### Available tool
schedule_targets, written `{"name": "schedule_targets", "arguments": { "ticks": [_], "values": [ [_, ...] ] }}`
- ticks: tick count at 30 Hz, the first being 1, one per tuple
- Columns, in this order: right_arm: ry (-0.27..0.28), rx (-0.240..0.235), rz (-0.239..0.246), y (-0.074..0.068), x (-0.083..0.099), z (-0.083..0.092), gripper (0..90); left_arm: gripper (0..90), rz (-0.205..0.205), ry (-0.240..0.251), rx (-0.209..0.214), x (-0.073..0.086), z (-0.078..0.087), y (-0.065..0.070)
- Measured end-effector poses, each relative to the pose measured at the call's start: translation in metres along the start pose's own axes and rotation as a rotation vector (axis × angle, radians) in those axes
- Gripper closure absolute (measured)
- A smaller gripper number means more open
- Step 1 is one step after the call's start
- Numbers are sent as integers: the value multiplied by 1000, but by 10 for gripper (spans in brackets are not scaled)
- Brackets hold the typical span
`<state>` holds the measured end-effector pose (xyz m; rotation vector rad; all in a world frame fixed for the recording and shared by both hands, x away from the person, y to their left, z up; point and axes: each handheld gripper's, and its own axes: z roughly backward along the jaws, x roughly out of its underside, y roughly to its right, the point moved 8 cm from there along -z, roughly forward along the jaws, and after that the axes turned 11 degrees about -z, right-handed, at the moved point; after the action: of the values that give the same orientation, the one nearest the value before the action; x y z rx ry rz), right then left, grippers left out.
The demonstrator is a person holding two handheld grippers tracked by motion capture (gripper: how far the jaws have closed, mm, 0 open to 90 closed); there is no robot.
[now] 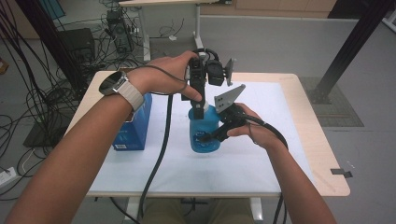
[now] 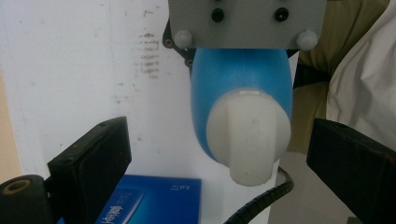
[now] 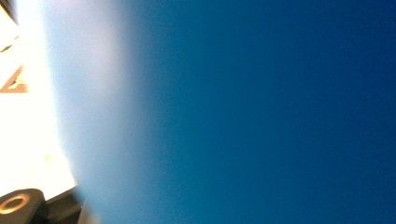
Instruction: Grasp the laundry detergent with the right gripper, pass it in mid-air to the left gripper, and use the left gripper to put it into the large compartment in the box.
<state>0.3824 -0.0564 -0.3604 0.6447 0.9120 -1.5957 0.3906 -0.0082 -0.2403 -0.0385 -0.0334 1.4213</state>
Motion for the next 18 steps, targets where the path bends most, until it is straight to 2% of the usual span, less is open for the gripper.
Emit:
{"name": "schedule_targets", "arguments": {
  "ticks": [18],
  "values": [
    [4,1,6,-1,-3,0,439,70,9,-9,4,-5,0,1]
  ]
}}
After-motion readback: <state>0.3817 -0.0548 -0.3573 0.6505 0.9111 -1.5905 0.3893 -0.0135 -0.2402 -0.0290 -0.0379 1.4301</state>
